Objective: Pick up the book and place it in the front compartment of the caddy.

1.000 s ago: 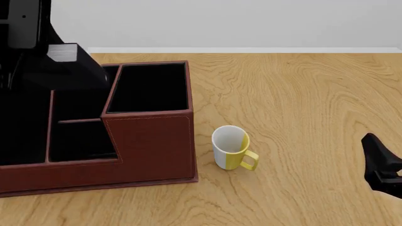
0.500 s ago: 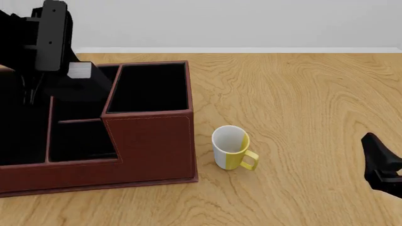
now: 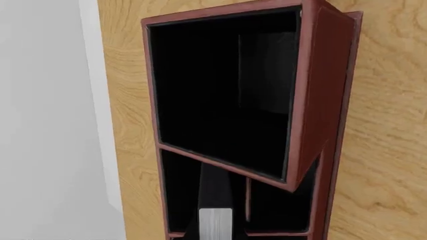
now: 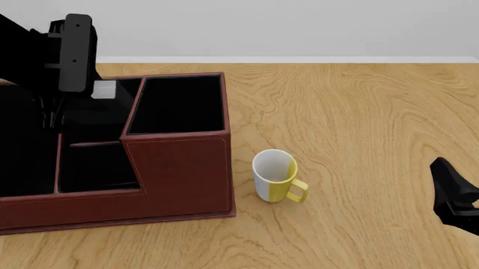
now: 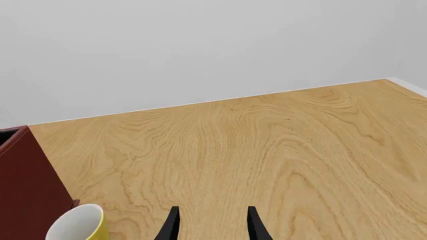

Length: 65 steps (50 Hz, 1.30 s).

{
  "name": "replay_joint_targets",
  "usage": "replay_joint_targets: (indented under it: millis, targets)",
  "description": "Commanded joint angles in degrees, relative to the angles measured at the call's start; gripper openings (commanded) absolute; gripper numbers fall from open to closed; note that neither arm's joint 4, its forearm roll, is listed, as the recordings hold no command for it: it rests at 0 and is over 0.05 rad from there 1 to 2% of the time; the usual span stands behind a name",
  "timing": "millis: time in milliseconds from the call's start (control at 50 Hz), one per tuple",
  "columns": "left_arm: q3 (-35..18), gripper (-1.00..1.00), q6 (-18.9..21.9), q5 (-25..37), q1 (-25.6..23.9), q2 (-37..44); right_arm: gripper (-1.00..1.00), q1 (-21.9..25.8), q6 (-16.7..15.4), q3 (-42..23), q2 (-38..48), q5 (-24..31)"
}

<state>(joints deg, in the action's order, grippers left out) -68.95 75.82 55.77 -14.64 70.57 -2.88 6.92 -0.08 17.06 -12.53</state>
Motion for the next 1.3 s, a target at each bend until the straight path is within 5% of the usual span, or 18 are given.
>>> replay_joint_targets:
  millis: [20,1100,1300]
  targets:
    - [0.4,-1.0,-0.6,-3.2,-0.2,2.7,1.0,0.0,0.1,0.0,0.4,-0.3]
    - [8.0,-1.0,-4.1,-13.7,0.9,8.6,1.0,-0.1,-0.4,0.0,1.1,-1.0]
    - [10.2,-1.0,-1.6,-15.5,2.3,8.3,1.0,-0.1,-0.5,0.0,1.0,-0.8]
